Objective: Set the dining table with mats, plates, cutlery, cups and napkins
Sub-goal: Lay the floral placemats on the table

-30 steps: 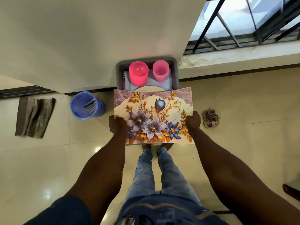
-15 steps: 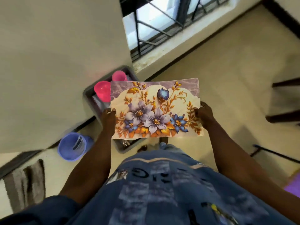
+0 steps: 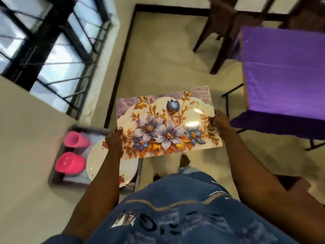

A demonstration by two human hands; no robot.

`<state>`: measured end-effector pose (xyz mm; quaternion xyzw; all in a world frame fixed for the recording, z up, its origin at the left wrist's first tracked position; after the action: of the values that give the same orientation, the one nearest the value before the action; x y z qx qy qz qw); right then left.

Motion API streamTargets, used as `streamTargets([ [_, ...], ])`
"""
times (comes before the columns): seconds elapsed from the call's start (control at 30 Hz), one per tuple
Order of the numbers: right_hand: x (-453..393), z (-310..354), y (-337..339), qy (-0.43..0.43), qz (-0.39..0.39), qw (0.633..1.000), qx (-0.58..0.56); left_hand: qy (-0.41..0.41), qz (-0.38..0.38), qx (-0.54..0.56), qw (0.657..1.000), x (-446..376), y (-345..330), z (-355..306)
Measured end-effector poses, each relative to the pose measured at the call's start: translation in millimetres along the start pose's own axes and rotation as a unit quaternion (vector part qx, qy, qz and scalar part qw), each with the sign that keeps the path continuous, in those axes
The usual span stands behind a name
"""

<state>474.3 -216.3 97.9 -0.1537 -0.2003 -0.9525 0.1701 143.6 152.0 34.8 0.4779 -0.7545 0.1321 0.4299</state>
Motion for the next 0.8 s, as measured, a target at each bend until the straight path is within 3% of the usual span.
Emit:
streamTargets([
  [0.1,17,-17,61,-0.016,-0.072,0.997,-0.036,-0.035,0.046,-0.064,0.996,9,-62,-20],
  [0.3,39,-51,169,-0.045,-0.166,0.983,-0.066,-0.084,0.072,-0.084,0.990,37,-177,-46],
  [0.47,34,-76,263,-0.061,-0.221,0.970,-0.076,-0.086,0.098,-0.143,0.981,71,-289,-50],
  [0.57,17,-88,323,-0.067,-0.241,0.966,-0.063,-0.141,0.084,-0.180,0.970,108,-352,-53],
  [0.8,-52,-105,450,-0.051,-0.263,0.963,-0.042,-0.138,0.096,-0.110,0.980,165,-486,-46],
])
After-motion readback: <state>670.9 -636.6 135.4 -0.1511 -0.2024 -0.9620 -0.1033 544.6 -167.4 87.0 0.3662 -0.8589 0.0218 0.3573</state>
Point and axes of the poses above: each hand's wrist, its own x-axis away from the middle knuckle, its own y-axis out of the back of the hand, z = x × y, the point moved 10 cm from there along -x, towards the middle knuckle, and after that the axes turned 13 degrees about y, right-handed, at the moved point
